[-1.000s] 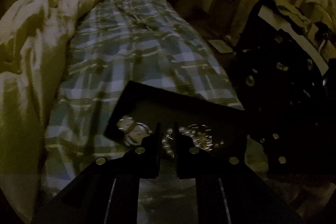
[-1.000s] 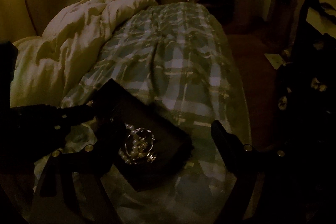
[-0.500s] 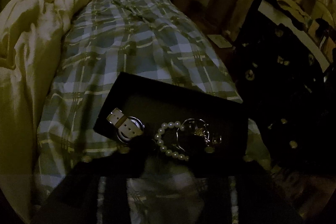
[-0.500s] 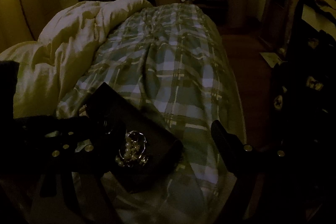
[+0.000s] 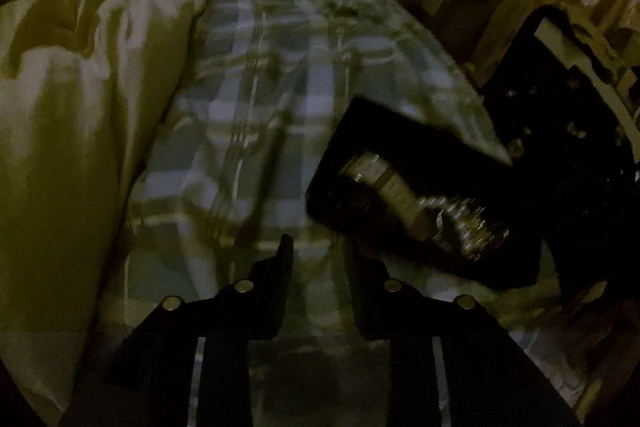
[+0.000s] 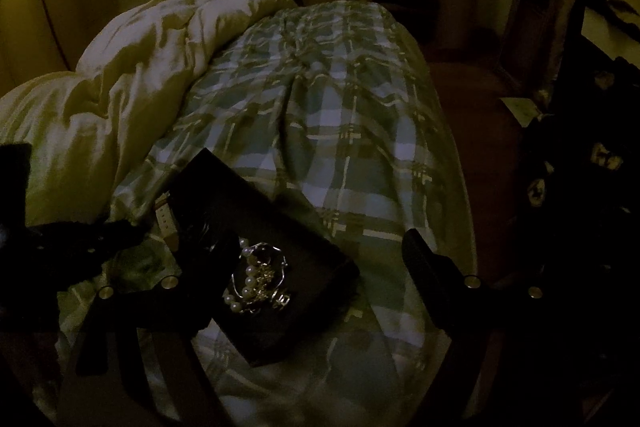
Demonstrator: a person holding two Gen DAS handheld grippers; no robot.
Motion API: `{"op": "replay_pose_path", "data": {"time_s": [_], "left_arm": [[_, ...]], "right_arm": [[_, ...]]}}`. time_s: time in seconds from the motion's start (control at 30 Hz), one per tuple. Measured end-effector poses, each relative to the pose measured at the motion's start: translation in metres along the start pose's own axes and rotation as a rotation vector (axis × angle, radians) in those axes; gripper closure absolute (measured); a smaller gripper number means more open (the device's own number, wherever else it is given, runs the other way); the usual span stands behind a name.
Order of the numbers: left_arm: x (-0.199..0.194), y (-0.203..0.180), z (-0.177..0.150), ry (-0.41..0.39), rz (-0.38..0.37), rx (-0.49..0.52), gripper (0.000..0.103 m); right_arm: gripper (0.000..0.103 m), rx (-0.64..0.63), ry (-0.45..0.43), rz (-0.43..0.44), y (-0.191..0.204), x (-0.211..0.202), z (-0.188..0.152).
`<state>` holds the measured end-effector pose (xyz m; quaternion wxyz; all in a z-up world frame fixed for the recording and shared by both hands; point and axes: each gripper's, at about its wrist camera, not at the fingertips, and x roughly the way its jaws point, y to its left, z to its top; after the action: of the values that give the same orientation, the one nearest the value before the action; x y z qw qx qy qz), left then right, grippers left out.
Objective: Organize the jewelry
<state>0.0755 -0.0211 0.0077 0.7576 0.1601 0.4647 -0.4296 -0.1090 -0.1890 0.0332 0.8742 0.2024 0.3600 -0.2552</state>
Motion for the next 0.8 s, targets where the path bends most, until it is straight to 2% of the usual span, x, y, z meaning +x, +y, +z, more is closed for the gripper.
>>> {"op": "replay_pose_path", "data": {"time_s": [0.23, 0.3, 0.4, 0.53, 0.8], "left_arm": [[0.030, -0.028, -0.011, 0.074, 0.081, 0.158, 0.086], [0.039, -0.024, -0.015, 0.103, 0.138, 0.157, 0.088], [0.048, -0.016, -0.019, 0.127, 0.169, 0.145, 0.088], [0.047, -0.013, -0.020, 0.115, 0.180, 0.134, 0.088], [0.053, -0.018, -0.024, 0.139, 0.176, 0.167, 0.090]], "right_arm": [[0.020, -0.009, 0.014, 0.004, 0.003, 0.002, -0.002], [0.020, -0.011, 0.015, 0.004, 0.004, 0.003, -0.002], [0.020, -0.013, 0.019, 0.005, 0.004, 0.004, -0.003], [0.020, -0.017, 0.024, 0.010, 0.006, 0.005, -0.004], [0.020, -0.020, 0.031, 0.011, 0.007, 0.006, -0.005]]}}
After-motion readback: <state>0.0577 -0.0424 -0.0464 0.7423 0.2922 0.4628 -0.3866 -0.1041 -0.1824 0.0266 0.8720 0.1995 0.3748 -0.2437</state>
